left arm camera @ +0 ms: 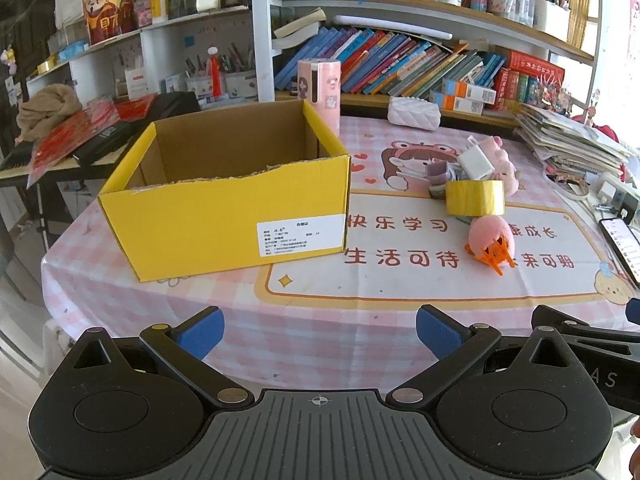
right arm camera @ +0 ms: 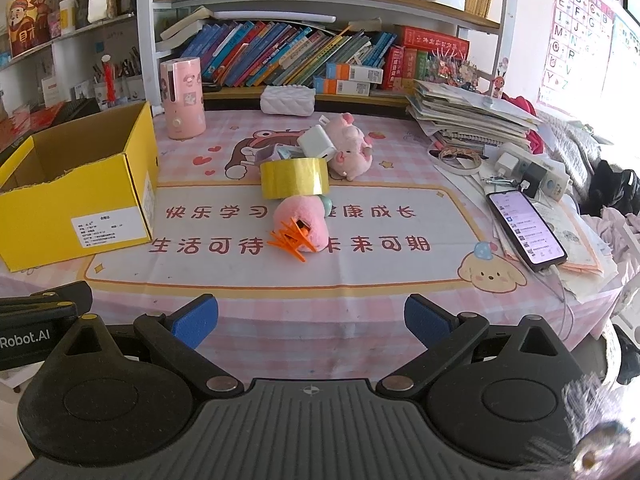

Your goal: Organize objects

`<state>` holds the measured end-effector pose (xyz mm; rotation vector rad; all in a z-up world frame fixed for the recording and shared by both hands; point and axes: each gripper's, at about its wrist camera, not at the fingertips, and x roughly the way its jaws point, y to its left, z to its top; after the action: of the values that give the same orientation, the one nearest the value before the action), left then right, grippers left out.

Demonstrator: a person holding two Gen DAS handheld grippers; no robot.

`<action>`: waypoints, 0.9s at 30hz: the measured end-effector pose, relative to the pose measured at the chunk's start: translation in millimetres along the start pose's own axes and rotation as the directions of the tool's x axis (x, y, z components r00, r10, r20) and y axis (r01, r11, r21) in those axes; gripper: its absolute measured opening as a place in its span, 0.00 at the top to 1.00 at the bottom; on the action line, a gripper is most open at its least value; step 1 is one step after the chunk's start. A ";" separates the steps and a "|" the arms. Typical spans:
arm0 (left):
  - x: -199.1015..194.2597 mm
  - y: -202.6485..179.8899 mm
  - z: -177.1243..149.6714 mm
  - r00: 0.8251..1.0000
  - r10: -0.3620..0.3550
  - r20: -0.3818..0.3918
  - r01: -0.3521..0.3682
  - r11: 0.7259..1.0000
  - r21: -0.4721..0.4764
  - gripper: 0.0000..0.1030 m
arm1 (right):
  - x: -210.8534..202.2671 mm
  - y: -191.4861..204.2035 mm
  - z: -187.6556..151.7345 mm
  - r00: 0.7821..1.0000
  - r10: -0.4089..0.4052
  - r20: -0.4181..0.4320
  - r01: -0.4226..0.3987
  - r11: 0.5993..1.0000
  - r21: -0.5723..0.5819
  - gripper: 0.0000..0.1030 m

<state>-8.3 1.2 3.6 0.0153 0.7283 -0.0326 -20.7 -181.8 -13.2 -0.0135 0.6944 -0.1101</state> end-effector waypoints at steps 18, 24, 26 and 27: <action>17.2 -14.0 16.6 0.998 0.055 -0.023 -0.056 0.998 -0.038 0.00 | 24.5 -14.5 20.3 0.998 0.059 -0.016 -0.059 0.998 -0.025 0.02; 26.5 -20.6 20.6 0.997 0.070 -0.038 -0.072 0.996 -0.051 0.00 | 37.1 -19.1 27.3 0.997 0.074 -0.032 -0.075 0.996 -0.041 0.02; 29.2 -22.8 21.7 0.996 0.075 -0.040 -0.077 0.996 -0.053 0.00 | 41.8 -20.7 30.0 0.996 0.079 -0.038 -0.081 0.996 -0.044 0.02; 30.6 -23.7 22.8 0.996 0.078 -0.042 -0.080 0.995 -0.054 0.00 | 44.1 -21.4 31.2 0.996 0.083 -0.040 -0.085 0.995 -0.045 0.02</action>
<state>28.9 -23.8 0.2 -0.0087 0.7676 0.0637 30.8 -208.6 -16.3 -0.0271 0.7346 -0.0134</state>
